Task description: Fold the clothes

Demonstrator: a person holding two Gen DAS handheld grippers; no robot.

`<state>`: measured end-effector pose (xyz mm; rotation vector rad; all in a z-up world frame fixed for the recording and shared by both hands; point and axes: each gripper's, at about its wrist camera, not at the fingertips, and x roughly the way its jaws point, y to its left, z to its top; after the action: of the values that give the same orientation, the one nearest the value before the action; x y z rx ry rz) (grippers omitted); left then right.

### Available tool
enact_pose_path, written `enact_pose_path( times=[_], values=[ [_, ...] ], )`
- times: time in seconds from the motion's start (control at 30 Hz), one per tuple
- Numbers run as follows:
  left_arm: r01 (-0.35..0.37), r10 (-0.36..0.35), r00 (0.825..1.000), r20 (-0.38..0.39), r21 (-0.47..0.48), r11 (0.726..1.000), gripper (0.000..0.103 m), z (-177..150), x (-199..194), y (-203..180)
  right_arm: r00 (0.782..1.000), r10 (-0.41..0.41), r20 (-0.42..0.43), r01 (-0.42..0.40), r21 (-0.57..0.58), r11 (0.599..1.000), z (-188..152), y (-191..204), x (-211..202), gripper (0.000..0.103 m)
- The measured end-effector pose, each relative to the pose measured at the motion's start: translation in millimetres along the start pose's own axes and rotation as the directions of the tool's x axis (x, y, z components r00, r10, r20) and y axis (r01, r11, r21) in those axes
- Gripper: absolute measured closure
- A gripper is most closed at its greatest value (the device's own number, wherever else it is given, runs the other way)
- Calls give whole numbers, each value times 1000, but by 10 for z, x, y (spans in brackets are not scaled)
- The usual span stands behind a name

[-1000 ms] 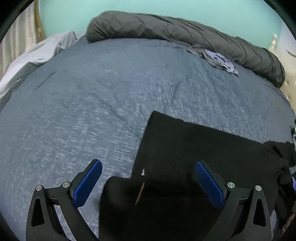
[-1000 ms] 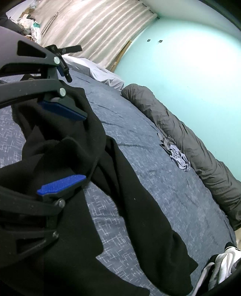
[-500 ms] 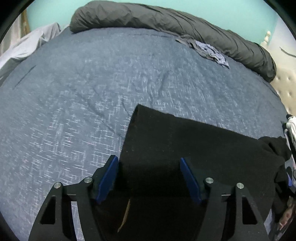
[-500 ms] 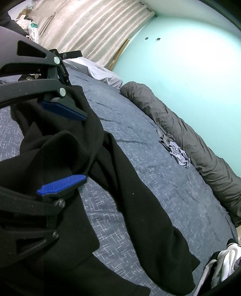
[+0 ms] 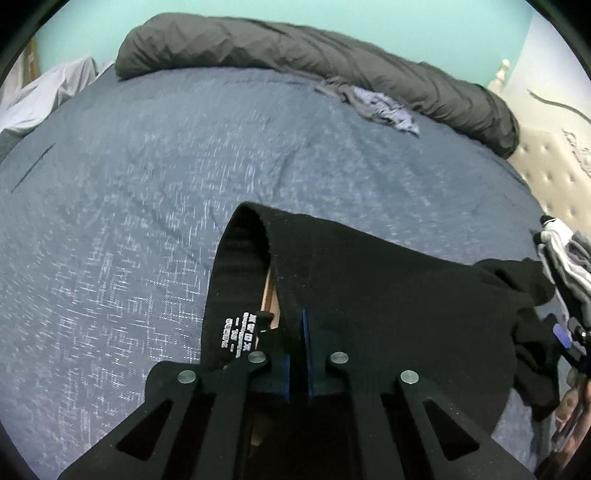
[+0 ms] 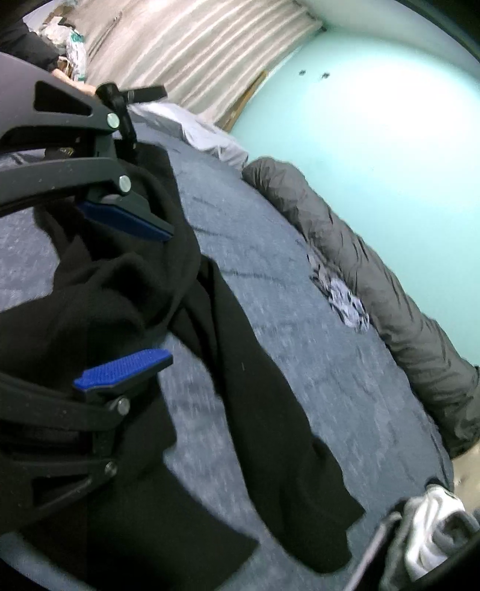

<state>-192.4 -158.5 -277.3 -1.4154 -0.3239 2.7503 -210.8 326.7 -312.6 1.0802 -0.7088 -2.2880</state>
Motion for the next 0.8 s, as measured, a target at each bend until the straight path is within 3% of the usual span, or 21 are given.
enact_pose_path(
  times=[0.1, 0.2, 0.33, 0.43, 0.5, 0.53, 0.67, 0.7, 0.77, 0.8],
  values=[
    [15, -15, 999, 29, 7, 1000, 98, 34, -166, 3, 998, -39, -43, 38, -26, 999, 96, -83, -177, 35],
    [23, -24, 998, 52, 15, 1000, 98, 55, -314, 12, 987, -92, -135, 74, -137, 988, 155, -44, -296, 32],
    [32, -32, 997, 67, 3, 999, 98, 61, -413, 46, 955, -189, -228, 102, -346, 933, 88, 147, -273, 31],
    [50, -48, 995, 84, -21, 999, 99, 53, -518, 83, 901, -302, -312, 134, -462, 876, -30, 190, -40, 31],
    [56, -54, 994, 91, -21, 998, 99, 46, -574, 87, 859, -400, -320, 182, -539, 822, -107, 164, 83, 31],
    [59, -57, 994, 91, -18, 998, 99, 36, -602, 88, 846, -424, -322, 201, -544, 814, -123, 123, 117, 31],
    [52, -52, 995, 81, 8, 999, 99, 8, -608, 42, 798, -423, -430, 202, -470, 859, -180, -157, 292, 31],
    [53, -53, 996, 78, 10, 999, 99, 2, -604, 36, 798, -421, -431, 203, -466, 861, -187, -181, 298, 32],
    [55, -55, 995, 81, 8, 998, 100, 0, -609, 37, 800, -417, -431, 205, -458, 865, -201, -226, 308, 41],
    [56, -56, 995, 85, 4, 998, 100, 4, -618, 44, 801, -416, -431, 205, -454, 867, -208, -249, 313, 54]
  ],
)
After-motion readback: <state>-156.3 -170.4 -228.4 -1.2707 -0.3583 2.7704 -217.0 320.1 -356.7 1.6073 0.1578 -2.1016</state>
